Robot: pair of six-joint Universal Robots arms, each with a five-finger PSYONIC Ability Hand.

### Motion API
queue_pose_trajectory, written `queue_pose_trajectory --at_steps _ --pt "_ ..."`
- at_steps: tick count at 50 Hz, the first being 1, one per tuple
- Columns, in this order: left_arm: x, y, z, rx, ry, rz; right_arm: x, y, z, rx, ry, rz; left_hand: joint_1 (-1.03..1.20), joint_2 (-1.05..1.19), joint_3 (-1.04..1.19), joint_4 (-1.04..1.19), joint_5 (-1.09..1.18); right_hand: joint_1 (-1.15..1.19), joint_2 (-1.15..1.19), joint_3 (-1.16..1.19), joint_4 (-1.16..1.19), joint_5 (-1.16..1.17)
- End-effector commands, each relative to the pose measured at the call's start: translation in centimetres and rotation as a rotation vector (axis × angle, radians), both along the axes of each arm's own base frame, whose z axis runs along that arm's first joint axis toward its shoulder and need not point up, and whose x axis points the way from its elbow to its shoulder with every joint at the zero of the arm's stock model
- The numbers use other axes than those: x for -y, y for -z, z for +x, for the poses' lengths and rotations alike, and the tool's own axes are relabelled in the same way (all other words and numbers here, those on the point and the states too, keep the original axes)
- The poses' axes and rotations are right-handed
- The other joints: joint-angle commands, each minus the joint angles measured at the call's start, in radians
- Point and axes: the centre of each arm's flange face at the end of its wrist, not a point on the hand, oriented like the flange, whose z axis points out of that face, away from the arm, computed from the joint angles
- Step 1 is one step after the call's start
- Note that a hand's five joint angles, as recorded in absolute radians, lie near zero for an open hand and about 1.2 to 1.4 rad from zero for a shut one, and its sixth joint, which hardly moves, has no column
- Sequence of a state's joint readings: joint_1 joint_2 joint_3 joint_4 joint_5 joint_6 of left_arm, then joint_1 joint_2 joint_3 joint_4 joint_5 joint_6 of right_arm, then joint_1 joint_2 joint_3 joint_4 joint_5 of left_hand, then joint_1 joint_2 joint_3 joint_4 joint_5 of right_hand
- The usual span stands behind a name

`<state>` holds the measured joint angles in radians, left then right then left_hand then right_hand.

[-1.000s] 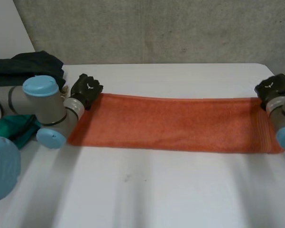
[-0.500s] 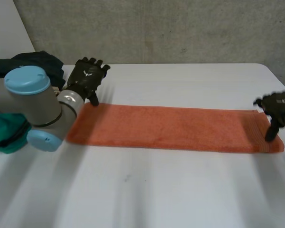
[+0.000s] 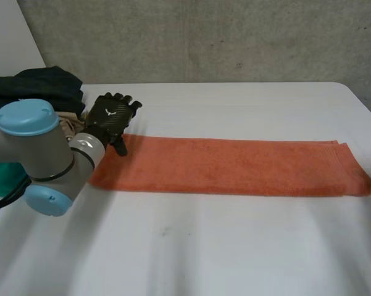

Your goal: Fold the laundry.

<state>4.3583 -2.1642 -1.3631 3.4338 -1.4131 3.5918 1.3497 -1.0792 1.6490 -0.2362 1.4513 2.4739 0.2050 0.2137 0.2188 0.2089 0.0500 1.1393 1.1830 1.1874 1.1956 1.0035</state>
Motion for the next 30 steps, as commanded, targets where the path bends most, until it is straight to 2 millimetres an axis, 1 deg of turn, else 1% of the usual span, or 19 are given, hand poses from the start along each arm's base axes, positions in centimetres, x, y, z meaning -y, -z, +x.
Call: queue_pose_trajectory --at_steps 1,2,3,5,6,8,9,10,12,13,14,15,17,21,23,27,28,30 --pt "-1.5 -1.8 0.9 -0.017 -0.005 -0.012 1.6 -3.0 -5.7 -0.296 0.105 -0.053 -0.03 -0.039 -0.044 -0.034 -0.05 0.257 0.213 0.209 0.201 0.218" --pt "-1.8 -1.9 1.0 -0.017 -0.005 -0.009 1.8 -3.3 -5.8 -0.337 0.098 -0.055 -0.03 -0.039 -0.044 -0.034 -0.05 0.257 0.213 0.209 0.201 0.218" --pt "-2.0 -2.0 1.1 -0.02 -0.007 -0.008 2.1 -3.2 -5.5 -0.404 0.063 -0.056 -0.03 -0.039 -0.044 -0.034 -0.05 0.257 0.213 0.209 0.201 0.218" --pt "-2.3 -2.1 1.3 -0.026 -0.008 -0.001 2.5 -3.6 -4.4 -0.441 0.024 -0.081 -0.03 -0.039 -0.044 -0.034 -0.05 0.257 0.213 0.209 0.201 0.218" --pt "-2.6 -2.2 1.4 -0.033 -0.008 0.005 2.7 -4.4 -1.9 -0.447 -0.034 -0.14 -0.03 -0.039 -0.044 -0.034 -0.05 0.257 0.213 0.209 0.201 0.218" --pt "-2.7 -2.2 1.5 -0.041 -0.011 0.011 2.9 -5.3 1.3 -0.427 -0.103 -0.214 -0.03 -0.039 -0.044 -0.034 -0.05 0.257 0.213 0.209 0.201 0.218" --pt "-2.8 -2.2 1.5 -0.046 -0.01 0.014 2.8 -5.7 3.3 -0.408 -0.146 -0.252 -0.03 -0.039 -0.044 -0.034 -0.05 0.257 0.213 0.209 0.201 0.218" --pt "-2.8 -2.3 1.7 -0.055 -0.017 0.019 2.5 -6.5 6.2 -0.368 -0.2 -0.305 -0.03 -0.039 -0.044 -0.034 -0.05 0.257 0.213 0.209 0.201 0.218" --pt "-2.7 -2.4 2.0 -0.064 -0.027 0.023 1.9 -7.0 8.6 -0.328 -0.248 -0.335 -0.03 -0.039 -0.044 -0.034 -0.05 0.257 0.213 0.209 0.201 0.218" --pt "-2.7 -2.5 2.2 -0.068 -0.032 0.023 1.1 -7.3 10.4 -0.279 -0.282 -0.341 -0.03 -0.039 -0.044 -0.034 -0.05 0.257 0.213 0.209 0.201 0.218" --pt "-2.7 -2.6 2.6 -0.074 -0.043 0.029 0.7 -7.3 11.1 -0.248 -0.295 -0.34 -0.03 -0.039 -0.044 -0.034 -0.05 0.011 -0.033 -0.037 -0.045 -0.028" --pt "-2.8 -2.6 2.8 -0.078 -0.047 0.032 0.2 -7.3 11.6 -0.217 -0.303 -0.332 -0.03 -0.039 -0.044 -0.034 -0.05 -0.332 -0.375 -0.38 -0.388 -0.37" --pt "-2.9 -2.7 3.0 -0.082 -0.052 0.034 -0.8 -7.1 11.8 -0.124 -0.31 -0.297 -0.03 -0.039 -0.044 -0.034 -0.05 -0.965 -1.008 -1.013 -1.021 -1.004" --pt "-3.3 -2.7 3.3 -0.085 -0.051 0.04 -2.0 -6.3 11.6 0.008 -0.3 -0.236 -0.03 -0.039 -0.044 -0.034 -0.05 -0.965 -1.008 -1.013 -1.021 -1.004" --pt "-3.4 -2.7 3.3 -0.085 -0.043 0.042 -2.4 -6.0 11.4 0.041 -0.3 -0.211 -0.03 -0.039 -0.044 -0.034 -0.05 -0.965 -1.008 -1.013 -1.021 -1.004" --pt "-3.5 -2.5 3.1 -0.088 -0.022 0.05 -2.5 -4.6 8.3 0.12 -0.235 -0.099 -0.03 -0.039 -0.044 -0.034 -0.05 -0.965 -1.008 -1.013 -1.021 -1.004" --pt "-3.5 -2.4 3.1 -0.089 -0.017 0.054 -2.5 -4.2 7.1 0.155 -0.211 -0.055 -0.03 -0.039 -0.044 -0.034 -0.05 -0.882 -0.926 -0.931 -0.939 -0.921" --pt "-3.6 -2.3 3.0 -0.092 -0.014 0.061 -2.5 -3.9 5.9 0.213 -0.188 -0.005 -0.03 -0.039 -0.044 -0.034 -0.05 -0.756 -0.799 -0.804 -0.812 -0.794"
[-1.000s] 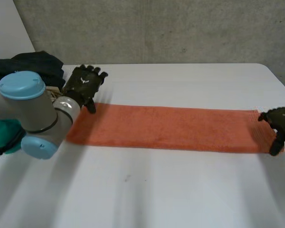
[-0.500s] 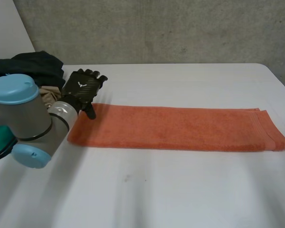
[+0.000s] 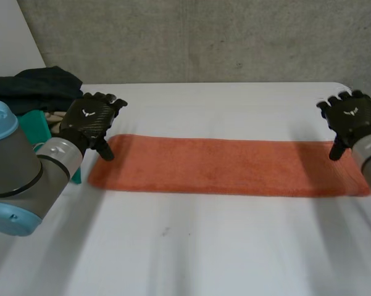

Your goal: Fold the laundry.

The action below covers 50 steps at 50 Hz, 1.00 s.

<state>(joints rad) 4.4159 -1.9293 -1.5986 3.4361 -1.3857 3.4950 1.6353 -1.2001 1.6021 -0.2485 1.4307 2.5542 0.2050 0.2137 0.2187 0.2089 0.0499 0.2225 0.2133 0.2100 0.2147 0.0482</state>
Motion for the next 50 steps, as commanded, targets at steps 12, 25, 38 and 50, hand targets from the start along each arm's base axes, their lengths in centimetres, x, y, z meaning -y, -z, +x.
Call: queue_pose_trajectory --at_steps 12,25,38,50 --pt "-0.5 1.2 -0.3 -0.005 0.029 0.042 0.8 5.4 -7.7 0.178 0.114 0.323 -0.03 -0.039 -0.044 -0.034 -0.05 0.253 0.262 0.265 0.261 0.253" --pt "-0.6 1.5 -0.3 -0.003 0.033 0.054 2.8 6.9 -9.1 0.125 0.155 0.259 -0.03 -0.039 -0.044 -0.034 -0.05 1.174 1.183 1.186 1.182 1.174" --pt "-1.3 1.2 0.0 -0.034 0.026 0.071 5.3 2.5 -15.2 -0.247 0.372 0.053 -0.03 -0.039 -0.044 -0.034 -0.05 1.174 1.183 1.186 1.182 1.174" --pt "-1.3 0.4 0.8 -0.043 0.005 0.053 2.9 -2.0 2.8 -0.308 -0.18 -0.337 -0.03 -0.039 -0.044 -0.034 -0.05 1.174 1.183 1.186 1.182 1.174"
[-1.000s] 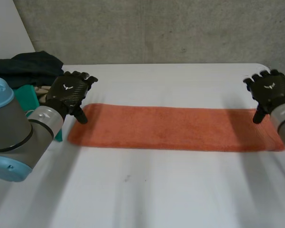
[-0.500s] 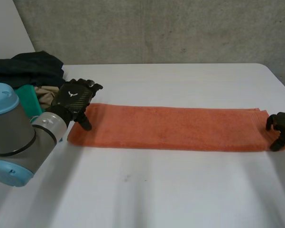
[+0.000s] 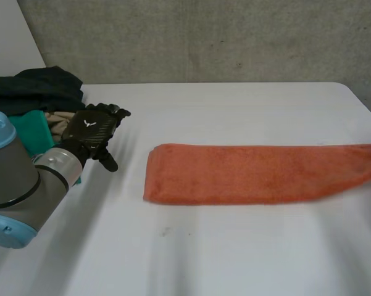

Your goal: Fold the laundry.

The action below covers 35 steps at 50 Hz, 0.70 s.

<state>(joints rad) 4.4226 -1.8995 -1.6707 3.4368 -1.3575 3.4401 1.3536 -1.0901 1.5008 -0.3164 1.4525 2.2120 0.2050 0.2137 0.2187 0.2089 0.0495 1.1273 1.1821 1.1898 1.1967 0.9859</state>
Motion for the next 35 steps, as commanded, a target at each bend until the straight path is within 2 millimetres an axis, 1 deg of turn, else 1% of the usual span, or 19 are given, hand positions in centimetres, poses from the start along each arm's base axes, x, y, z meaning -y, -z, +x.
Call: queue_pose_trajectory --at_steps 1,2,3,5,6,7,10,11,13,14,17,19,23,26,27,30,31,33,35 --pt "0.1 -0.7 0.4 -0.006 -0.012 -0.017 -4.2 -3.0 15.9 -0.013 -0.548 -0.198 -0.03 -0.039 -0.044 -0.034 -0.049 0.269 0.214 0.207 0.2 0.236" --pt "0.1 -0.7 0.4 -0.006 -0.012 -0.019 -5.1 -3.0 17.2 -0.012 -0.604 -0.206 -0.03 -0.039 -0.044 -0.034 -0.049 0.269 0.214 0.207 0.2 0.236" --pt "0.1 -0.8 0.4 -0.007 -0.012 -0.02 -7.2 -2.9 20.3 -0.01 -0.733 -0.213 -0.03 -0.039 -0.044 -0.034 -0.049 0.269 0.214 0.207 0.2 0.236" --pt "0.1 -0.8 0.4 -0.006 -0.011 -0.022 -9.4 -2.3 23.3 -0.012 -0.856 -0.214 -0.03 -0.039 -0.044 -0.034 -0.049 0.269 0.214 0.207 0.2 0.236" --pt "0.1 -0.8 0.4 -0.007 -0.011 -0.022 -10.7 -1.7 25.0 -0.009 -0.922 -0.205 -0.03 -0.039 -0.044 -0.034 -0.049 0.269 0.214 0.207 0.2 0.236" --pt "0.1 -0.9 0.2 -0.008 -0.008 -0.028 -12.6 -0.2 27.3 -0.006 -1.019 -0.181 -0.03 -0.039 -0.044 -0.034 -0.049 0.269 0.214 0.207 0.2 0.236" --pt "0.1 -1.1 0.0 -0.009 -0.001 -0.034 -15.7 2.1 30.8 -0.009 -1.156 -0.15 -0.03 -0.039 -0.044 -0.034 -0.049 0.269 0.214 0.207 0.2 0.236" --pt "0.2 -1.0 -0.1 -0.01 0.0 -0.037 -17.9 3.6 32.9 -0.015 -1.227 -0.125 -0.03 -0.039 -0.044 -0.034 -0.049 0.269 0.214 0.207 0.2 0.236" --pt "0.3 -1.1 -0.2 -0.014 0.003 -0.047 -19.2 4.7 34.0 -0.022 -1.268 -0.108 -0.03 -0.039 -0.044 -0.034 -0.049 0.269 0.214 0.207 0.2 0.236" --pt "0.5 -1.1 -0.2 -0.015 0.002 -0.053 -20.5 6.0 34.8 -0.029 -1.305 -0.078 -0.03 -0.039 -0.044 -0.034 -0.049 0.269 0.214 0.207 0.2 0.236" --pt "1.0 -1.4 -0.5 -0.024 0.003 -0.076 -21.3 7.3 35.3 -0.032 -1.322 -0.043 -0.03 -0.039 -0.044 -0.034 -0.049 0.269 0.214 0.207 0.2 0.236" --pt "1.3 -1.3 -1.0 -0.028 0.013 -0.08 -21.1 7.6 35.1 -0.032 -1.293 -0.022 -0.03 -0.039 -0.044 -0.034 -0.049 0.269 0.214 0.207 0.2 0.236" --pt "1.6 -1.5 -3.0 -0.053 0.054 -0.097 -20.0 6.6 34.0 0.014 -1.144 0.006 -0.03 -0.039 -0.044 -0.034 -0.049 -0.953 -1.008 -1.015 -1.022 -0.986" --pt "1.6 -1.4 -4.1 -0.06 0.079 -0.1 -19.0 4.1 33.1 0.112 -1.041 -0.004 -0.03 -0.039 -0.044 -0.034 -0.049 -0.953 -1.008 -1.015 -1.022 -0.986" --pt "1.5 -1.3 -4.8 -0.062 0.098 -0.101 -17.9 1.8 31.7 0.197 -0.968 -0.017 -0.03 -0.039 -0.044 -0.034 -0.049 -0.953 -1.008 -1.015 -1.022 -0.986" --pt "0.9 -1.1 -6.3 -0.067 0.137 -0.105 -16.1 -0.3 28.9 0.314 -0.847 0.0 -0.03 -0.039 -0.044 -0.034 -0.049 -0.953 -1.008 -1.015 -1.022 -0.986" --pt "0.3 -0.9 -7.4 -0.069 0.168 -0.104 -15.3 -0.8 27.1 0.369 -0.783 0.032 -0.03 -0.039 -0.044 -0.034 -0.049 -0.953 -1.008 -1.015 -1.022 -0.986" --pt "-0.4 -0.7 -8.5 -0.069 0.199 -0.103 -15.0 -0.7 25.7 0.407 -0.728 0.088 -0.03 -0.039 -0.044 -0.034 -0.049 -0.953 -1.008 -1.015 -1.022 -0.986" --pt "-1.1 0.0 -9.8 -0.064 0.233 -0.097 -14.7 0.7 24.0 0.435 -0.652 0.197 -0.03 -0.039 -0.044 -0.034 -0.049 -0.953 -1.008 -1.015 -1.022 -0.986"
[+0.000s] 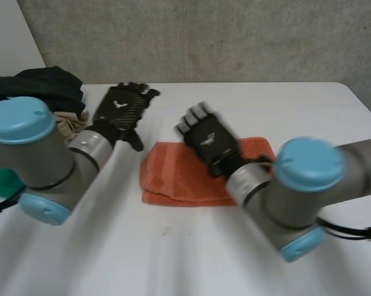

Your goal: Fold the laundry.

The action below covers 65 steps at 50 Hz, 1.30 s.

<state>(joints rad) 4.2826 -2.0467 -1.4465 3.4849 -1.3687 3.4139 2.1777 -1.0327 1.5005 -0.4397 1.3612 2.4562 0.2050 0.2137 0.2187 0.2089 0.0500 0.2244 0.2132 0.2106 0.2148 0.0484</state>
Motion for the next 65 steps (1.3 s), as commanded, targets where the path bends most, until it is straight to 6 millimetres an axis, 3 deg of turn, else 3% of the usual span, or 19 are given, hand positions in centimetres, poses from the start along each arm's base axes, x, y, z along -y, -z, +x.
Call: queue_pose_trajectory --at_steps 1,6,8,11,14,17,18,22,24,29,33,34,37,40,45,49,56,61,65 --pt "-2.3 1.5 -4.3 0.011 0.115 0.01 2.2 -0.2 -6.5 0.07 0.23 0.288 -0.03 -0.039 -0.044 -0.034 -0.05 -0.05 -0.039 -0.036 -0.04 -0.048" --pt "-3.2 2.9 -6.1 0.025 0.16 0.033 2.9 3.4 -9.7 -0.021 0.351 0.446 -0.03 -0.039 -0.044 -0.034 -0.05 -0.05 -0.039 -0.036 -0.04 -0.048" --pt "-3.3 3.0 -6.1 0.03 0.148 0.041 4.0 4.9 -11.4 -0.061 0.43 0.48 -0.03 -0.039 -0.044 -0.034 -0.05 0.437 0.448 0.451 0.446 0.438" --pt "-3.3 3.1 -5.8 0.036 0.123 0.054 5.7 5.0 -12.8 -0.097 0.504 0.412 -0.03 -0.039 -0.044 -0.034 -0.05 1.17 1.181 1.183 1.179 1.171" --pt "-3.3 2.8 -5.6 0.036 0.109 0.054 7.2 4.0 -13.2 -0.115 0.547 0.303 -0.03 -0.039 -0.044 -0.034 -0.05 1.172 1.183 1.186 1.181 1.173" --pt "-3.1 1.5 -4.7 0.031 0.082 0.049 8.4 2.5 -12.5 -0.095 0.556 0.155 -0.03 -0.039 -0.044 -0.034 -0.05 1.172 1.183 1.186 1.181 1.173" --pt "-2.9 1.3 -4.3 0.031 0.071 0.05 7.9 1.3 -10.9 -0.068 0.509 0.087 -0.03 -0.039 -0.044 -0.034 -0.05 1.172 1.183 1.186 1.181 1.173" --pt "-2.1 0.1 -2.3 0.027 0.014 0.044 3.3 -2.3 -4.2 0.032 0.242 -0.057 -0.03 -0.039 -0.044 -0.034 -0.05 1.172 1.183 1.186 1.181 1.173" --pt "-1.8 -0.5 -1.4 0.022 -0.009 0.036 0.9 -2.5 -1.9 0.047 0.113 -0.073 -0.03 -0.039 -0.044 -0.034 -0.05 1.172 1.183 1.186 1.181 1.173" --pt "-1.7 -0.5 -0.3 0.026 -0.04 0.045 -5.2 1.8 2.2 -0.014 -0.221 0.017 -0.03 -0.039 -0.044 -0.034 -0.05 1.172 1.183 1.186 1.181 1.173" --pt "-1.6 0.1 0.4 0.028 -0.088 0.069 -6.1 4.8 2.4 -0.081 -0.261 0.13 -0.03 -0.039 -0.044 -0.034 -0.05 1.172 1.183 1.186 1.181 1.173" --pt "-1.5 0.1 0.5 0.026 -0.097 0.07 -6.1 5.1 2.3 -0.092 -0.256 0.149 -0.03 -0.039 -0.044 -0.034 -0.05 0.993 1.004 1.006 1.002 0.994" --pt "-1.4 0.1 0.6 0.005 -0.126 0.08 -5.8 4.5 2.3 -0.085 -0.234 0.19 -0.03 -0.039 -0.044 -0.034 -0.05 -0.05 -0.039 -0.036 -0.04 -0.048" --pt "-1.2 -0.3 0.5 -0.024 -0.134 0.084 -4.4 3.2 2.2 -0.004 -0.151 0.221 -0.03 -0.039 -0.044 -0.034 -0.05 -0.05 -0.039 -0.036 -0.04 -0.048" --pt "-1.6 -1.7 -1.1 -0.109 -0.096 0.09 1.3 -1.5 -1.0 0.257 0.111 0.367 -0.03 -0.039 -0.044 -0.034 -0.05 -0.05 -0.039 -0.036 -0.04 -0.048" --pt "-3.2 -1.2 -3.1 -0.132 -0.032 0.149 2.7 -2.6 -2.1 0.331 0.144 0.533 -0.03 -0.039 -0.044 -0.034 -0.05 -0.05 -0.039 -0.036 -0.04 -0.048" --pt "-4.6 3.8 -5.1 -0.018 -0.012 0.34 4.9 0.6 -2.0 0.274 0.21 0.737 -0.027 -0.035 -0.04 -0.031 -0.046 -0.05 -0.039 -0.036 -0.04 -0.048" --pt "-4.4 7.6 -4.4 0.121 -0.125 0.483 5.6 3.5 -1.6 0.17 0.246 0.838 -0.027 -0.035 -0.04 -0.031 -0.046 -0.05 -0.039 -0.036 -0.04 -0.048" --pt "-4.4 8.5 -3.5 0.175 -0.179 0.53 5.7 4.8 -1.8 0.058 0.272 0.842 -0.024 -0.033 -0.037 -0.028 -0.043 -0.05 -0.039 -0.036 -0.04 -0.048"
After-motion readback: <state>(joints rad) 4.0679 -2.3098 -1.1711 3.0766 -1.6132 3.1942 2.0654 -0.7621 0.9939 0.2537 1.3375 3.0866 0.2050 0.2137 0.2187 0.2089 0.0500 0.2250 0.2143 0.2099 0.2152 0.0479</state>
